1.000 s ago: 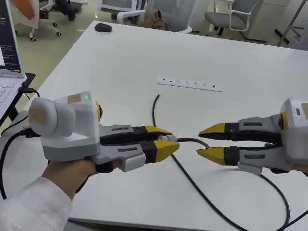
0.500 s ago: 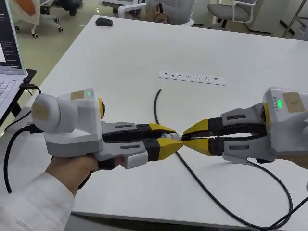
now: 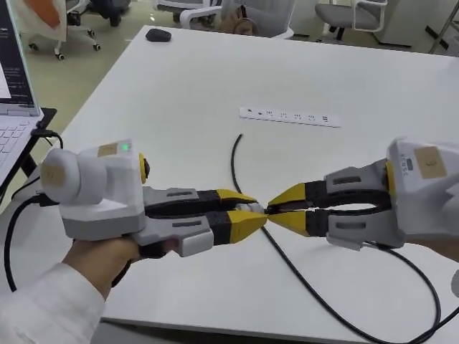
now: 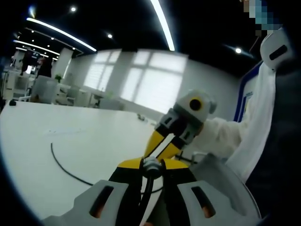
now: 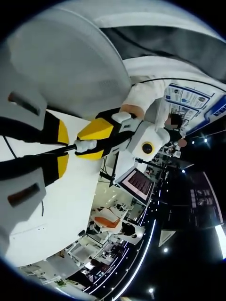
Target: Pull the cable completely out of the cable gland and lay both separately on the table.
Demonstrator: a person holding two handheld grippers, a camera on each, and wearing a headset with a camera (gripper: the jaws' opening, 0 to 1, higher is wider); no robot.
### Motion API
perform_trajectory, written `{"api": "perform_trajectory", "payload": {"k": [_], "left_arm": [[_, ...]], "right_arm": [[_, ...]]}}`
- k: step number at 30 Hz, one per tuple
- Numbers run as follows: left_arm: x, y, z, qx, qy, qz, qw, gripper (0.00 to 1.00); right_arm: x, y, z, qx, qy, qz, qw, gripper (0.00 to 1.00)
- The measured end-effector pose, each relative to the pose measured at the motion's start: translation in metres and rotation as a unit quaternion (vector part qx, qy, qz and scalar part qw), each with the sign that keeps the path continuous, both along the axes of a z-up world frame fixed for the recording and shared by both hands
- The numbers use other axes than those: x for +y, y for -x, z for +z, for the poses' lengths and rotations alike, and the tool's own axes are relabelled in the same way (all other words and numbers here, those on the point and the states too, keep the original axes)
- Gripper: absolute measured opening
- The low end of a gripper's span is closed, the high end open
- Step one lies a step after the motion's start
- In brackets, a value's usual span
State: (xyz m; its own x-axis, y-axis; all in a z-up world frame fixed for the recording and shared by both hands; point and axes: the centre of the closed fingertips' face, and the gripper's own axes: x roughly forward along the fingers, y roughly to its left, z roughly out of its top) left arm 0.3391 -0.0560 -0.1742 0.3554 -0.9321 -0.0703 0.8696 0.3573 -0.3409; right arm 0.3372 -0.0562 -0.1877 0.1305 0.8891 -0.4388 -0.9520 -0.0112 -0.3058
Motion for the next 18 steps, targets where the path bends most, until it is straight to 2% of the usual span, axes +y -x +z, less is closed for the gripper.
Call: {"api": "perform_trajectory", "payload": {"k": [10,18], "left_arm": [[0.001,-0.004,-0.005,0.002,-0.012,0.002,0.9999,0.17],[0.005,-0.007,-0.002,0.002,-0.001,0.010,1.0000,0.17]], "right_arm": [[0.000,-0.001,-0.006,0.003,0.002,-0.006,1.0000,0.04],[-0.027,-0.015,-0.008,0.002,0.010,-0.044,0.9990,0.04]]}}
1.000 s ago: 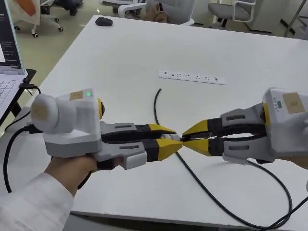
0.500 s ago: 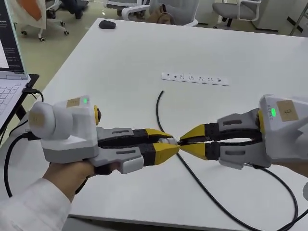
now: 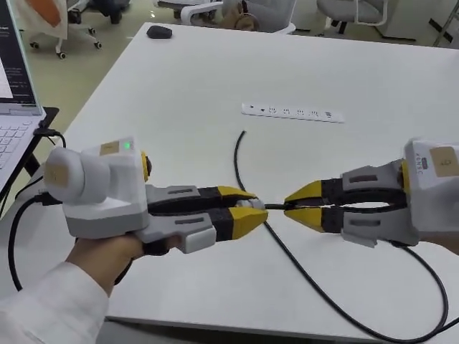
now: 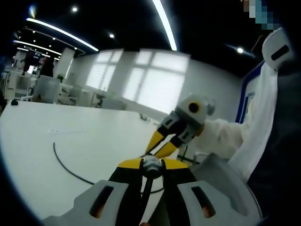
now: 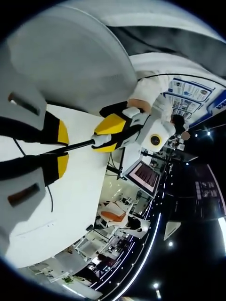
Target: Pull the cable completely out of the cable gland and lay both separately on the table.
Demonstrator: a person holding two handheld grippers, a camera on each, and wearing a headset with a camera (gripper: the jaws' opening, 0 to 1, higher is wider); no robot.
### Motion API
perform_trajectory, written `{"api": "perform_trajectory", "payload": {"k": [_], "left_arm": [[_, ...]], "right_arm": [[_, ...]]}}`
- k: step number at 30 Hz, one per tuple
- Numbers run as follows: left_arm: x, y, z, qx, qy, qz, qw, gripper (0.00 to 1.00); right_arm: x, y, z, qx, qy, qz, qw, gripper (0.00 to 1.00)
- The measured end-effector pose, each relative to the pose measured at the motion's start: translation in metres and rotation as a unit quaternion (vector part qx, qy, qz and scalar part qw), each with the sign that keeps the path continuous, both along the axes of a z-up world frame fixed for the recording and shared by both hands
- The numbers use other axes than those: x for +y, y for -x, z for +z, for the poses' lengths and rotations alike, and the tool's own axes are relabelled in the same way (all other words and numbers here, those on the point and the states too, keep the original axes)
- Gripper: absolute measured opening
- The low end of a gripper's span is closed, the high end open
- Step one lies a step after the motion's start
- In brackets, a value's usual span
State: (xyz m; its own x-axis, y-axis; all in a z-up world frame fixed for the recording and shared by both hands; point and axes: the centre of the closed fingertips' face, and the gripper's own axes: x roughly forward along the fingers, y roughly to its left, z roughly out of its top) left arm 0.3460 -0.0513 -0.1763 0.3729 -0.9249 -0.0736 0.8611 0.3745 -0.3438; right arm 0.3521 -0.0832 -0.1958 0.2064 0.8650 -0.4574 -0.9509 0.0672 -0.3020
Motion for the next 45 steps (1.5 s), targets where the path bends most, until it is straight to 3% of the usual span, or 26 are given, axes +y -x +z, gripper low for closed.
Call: {"api": "perform_trajectory", "payload": {"k": [11,27,29,31,35,39,42,45], "left_arm": [[0.002,0.000,0.007,-0.005,0.009,0.003,0.9999,0.17],[-0.001,0.004,0.005,-0.010,0.000,-0.006,0.9999,0.17],[-0.002,0.005,0.005,-0.012,-0.001,-0.008,0.9999,0.17],[-0.002,0.006,0.004,-0.010,-0.002,-0.010,0.9999,0.17],[-0.002,0.005,0.004,-0.011,-0.001,-0.009,0.9999,0.17],[-0.001,0.005,0.003,-0.010,-0.005,-0.007,0.9999,0.17],[-0.002,0.005,0.002,-0.011,-0.005,-0.010,0.9999,0.17],[-0.004,0.007,0.002,-0.012,-0.007,-0.013,0.9998,0.17]], "right_arm": [[-0.019,-0.008,0.000,0.003,0.005,-0.032,0.9995,0.04],[-0.016,-0.006,-0.012,0.011,0.018,-0.042,0.9989,0.05],[-0.017,-0.005,-0.015,0.026,0.024,-0.045,0.9983,0.08],[-0.017,-0.006,-0.018,0.021,0.033,-0.048,0.9981,0.15],[-0.011,-0.003,-0.011,0.012,0.027,-0.042,0.9987,0.21],[0.006,0.002,0.003,0.008,-0.001,-0.028,0.9996,0.22],[0.017,0.007,0.003,-0.015,0.010,-0.007,0.9998,0.23],[0.024,0.009,0.003,-0.015,0.007,0.005,0.9999,0.22]]}}
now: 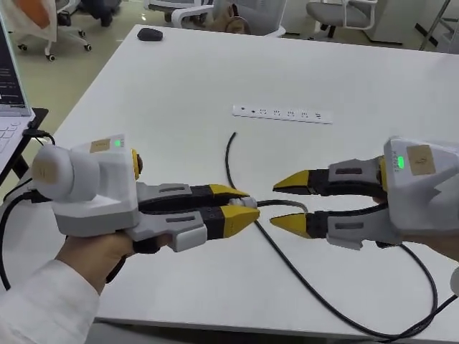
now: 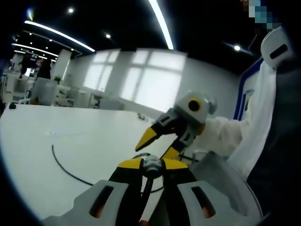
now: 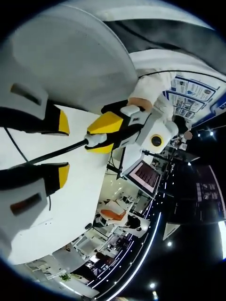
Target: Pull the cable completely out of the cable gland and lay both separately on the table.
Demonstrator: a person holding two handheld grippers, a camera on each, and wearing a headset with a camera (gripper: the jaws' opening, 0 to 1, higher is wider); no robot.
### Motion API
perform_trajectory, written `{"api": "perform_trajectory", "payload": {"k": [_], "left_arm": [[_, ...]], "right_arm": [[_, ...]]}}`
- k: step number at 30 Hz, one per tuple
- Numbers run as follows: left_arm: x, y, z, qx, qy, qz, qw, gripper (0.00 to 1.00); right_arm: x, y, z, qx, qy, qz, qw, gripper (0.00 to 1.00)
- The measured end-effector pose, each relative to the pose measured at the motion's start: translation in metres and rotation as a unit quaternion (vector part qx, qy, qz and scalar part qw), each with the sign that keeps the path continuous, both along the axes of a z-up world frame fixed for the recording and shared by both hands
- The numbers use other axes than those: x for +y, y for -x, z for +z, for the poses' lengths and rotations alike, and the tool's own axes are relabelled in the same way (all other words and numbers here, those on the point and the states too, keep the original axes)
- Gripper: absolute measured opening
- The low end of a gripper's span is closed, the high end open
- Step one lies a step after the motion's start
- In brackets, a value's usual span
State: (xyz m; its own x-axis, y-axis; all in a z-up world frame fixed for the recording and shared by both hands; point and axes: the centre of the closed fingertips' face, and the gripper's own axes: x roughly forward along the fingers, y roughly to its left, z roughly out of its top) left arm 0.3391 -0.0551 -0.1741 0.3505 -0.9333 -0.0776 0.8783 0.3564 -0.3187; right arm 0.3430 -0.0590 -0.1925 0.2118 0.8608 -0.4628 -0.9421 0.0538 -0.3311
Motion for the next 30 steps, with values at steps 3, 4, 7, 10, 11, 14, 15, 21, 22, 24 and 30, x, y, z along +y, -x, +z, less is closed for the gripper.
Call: {"api": "perform_trajectory", "payload": {"k": [3,4,7,10,11,14,15,21,22,24,30], "left_arm": [[0.0001,-0.0001,-0.0001,-0.001,-0.001,0.000,1.0000,0.17],[0.0002,-0.0001,0.0000,-0.001,-0.001,-0.001,1.0000,0.17],[0.0005,-0.0003,0.0013,-0.003,0.001,0.001,1.0000,0.17],[0.0009,-0.0006,0.0017,-0.003,0.002,0.001,1.0000,0.17],[0.0008,-0.0005,0.0016,-0.003,0.002,0.001,1.0000,0.17],[0.0001,-0.0002,0.0006,-0.003,0.000,-0.001,1.0000,0.17],[0.0000,-0.0001,0.0004,-0.003,-0.001,-0.001,1.0000,0.17],[-0.0001,-0.0003,-0.0007,-0.002,-0.002,-0.002,1.0000,0.17],[0.0000,-0.0005,-0.0008,-0.002,-0.002,-0.001,1.0000,0.17],[-0.0001,-0.0004,-0.0011,-0.001,-0.003,-0.001,1.0000,0.17],[-0.0010,0.0005,-0.0022,-0.001,-0.006,-0.004,1.0000,0.17]], "right_arm": [[0.0018,-0.0005,-0.0019,-0.005,0.008,0.007,0.9999,0.12],[0.0009,-0.0018,-0.0020,-0.007,0.010,0.005,0.9999,0.08],[0.0005,-0.0035,0.0001,-0.005,0.004,0.003,1.0000,0.06],[0.0005,-0.0032,0.0003,-0.007,0.005,0.005,1.0000,0.05],[0.0005,-0.0028,-0.0002,-0.007,0.007,0.006,0.9999,0.05],[-0.0002,-0.0025,-0.0015,-0.005,0.008,0.007,0.9999,0.05],[-0.0005,-0.0025,-0.0019,-0.004,0.008,0.006,0.9999,0.05],[-0.0016,-0.0026,-0.0039,-0.002,0.008,0.009,0.9999,0.05],[-0.0013,-0.0023,-0.0039,-0.001,0.008,0.009,0.9999,0.04],[-0.0012,-0.0015,-0.0044,0.001,0.007,0.011,0.9999,0.04],[-0.0024,0.0007,-0.0064,0.005,0.006,0.016,0.9998,0.04]]}}
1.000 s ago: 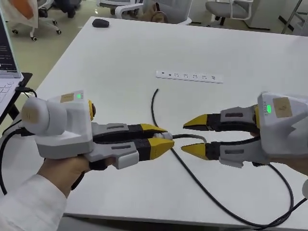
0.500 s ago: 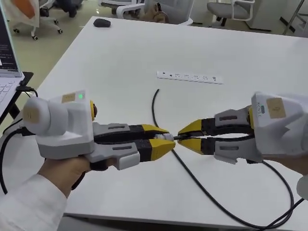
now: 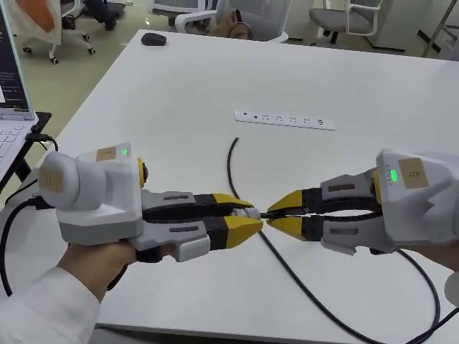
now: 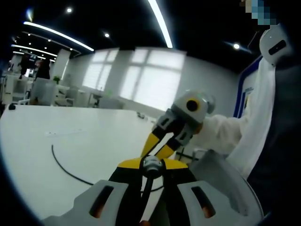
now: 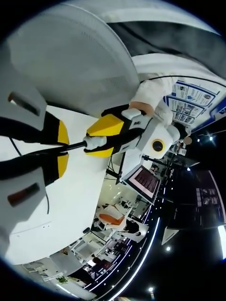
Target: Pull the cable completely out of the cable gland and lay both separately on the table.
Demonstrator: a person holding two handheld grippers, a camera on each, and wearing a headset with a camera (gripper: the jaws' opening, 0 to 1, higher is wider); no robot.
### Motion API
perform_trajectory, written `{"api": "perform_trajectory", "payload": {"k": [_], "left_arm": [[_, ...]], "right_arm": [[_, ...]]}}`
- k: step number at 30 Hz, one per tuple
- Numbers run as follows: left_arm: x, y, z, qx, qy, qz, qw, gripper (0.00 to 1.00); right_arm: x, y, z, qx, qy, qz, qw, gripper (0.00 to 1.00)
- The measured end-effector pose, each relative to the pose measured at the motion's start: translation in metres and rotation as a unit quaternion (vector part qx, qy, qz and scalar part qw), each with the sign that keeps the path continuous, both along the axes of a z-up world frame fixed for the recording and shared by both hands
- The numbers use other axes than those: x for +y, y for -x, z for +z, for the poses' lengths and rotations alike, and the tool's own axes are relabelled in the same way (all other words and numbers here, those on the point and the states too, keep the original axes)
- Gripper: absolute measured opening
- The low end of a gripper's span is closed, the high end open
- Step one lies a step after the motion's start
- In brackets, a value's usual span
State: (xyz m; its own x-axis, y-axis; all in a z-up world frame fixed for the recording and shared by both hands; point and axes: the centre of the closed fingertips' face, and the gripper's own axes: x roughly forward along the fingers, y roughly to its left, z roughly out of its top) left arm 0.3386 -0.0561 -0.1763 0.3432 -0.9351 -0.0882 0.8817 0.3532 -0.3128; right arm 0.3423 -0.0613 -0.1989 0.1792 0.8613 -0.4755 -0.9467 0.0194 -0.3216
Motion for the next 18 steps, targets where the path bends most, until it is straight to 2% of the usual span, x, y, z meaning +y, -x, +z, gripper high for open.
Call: {"api": "perform_trajectory", "payload": {"k": [3,4,10,18], "left_arm": [[0.001,0.000,0.002,0.000,0.005,0.000,1.0000,0.17],[0.001,-0.001,0.004,0.000,0.014,0.001,0.9999,0.17],[0.002,-0.002,0.002,0.002,0.009,0.002,1.0000,0.17],[0.004,-0.003,0.004,0.003,0.014,0.007,0.9999,0.17]], "right_arm": [[-0.005,-0.002,-0.003,0.001,0.007,-0.007,1.0000,0.03],[-0.009,-0.004,-0.005,0.003,0.011,-0.010,0.9999,0.03],[-0.025,-0.010,-0.007,0.004,0.018,-0.029,0.9994,0.03],[-0.042,-0.018,-0.012,0.008,0.022,-0.053,0.9983,0.03]]}}
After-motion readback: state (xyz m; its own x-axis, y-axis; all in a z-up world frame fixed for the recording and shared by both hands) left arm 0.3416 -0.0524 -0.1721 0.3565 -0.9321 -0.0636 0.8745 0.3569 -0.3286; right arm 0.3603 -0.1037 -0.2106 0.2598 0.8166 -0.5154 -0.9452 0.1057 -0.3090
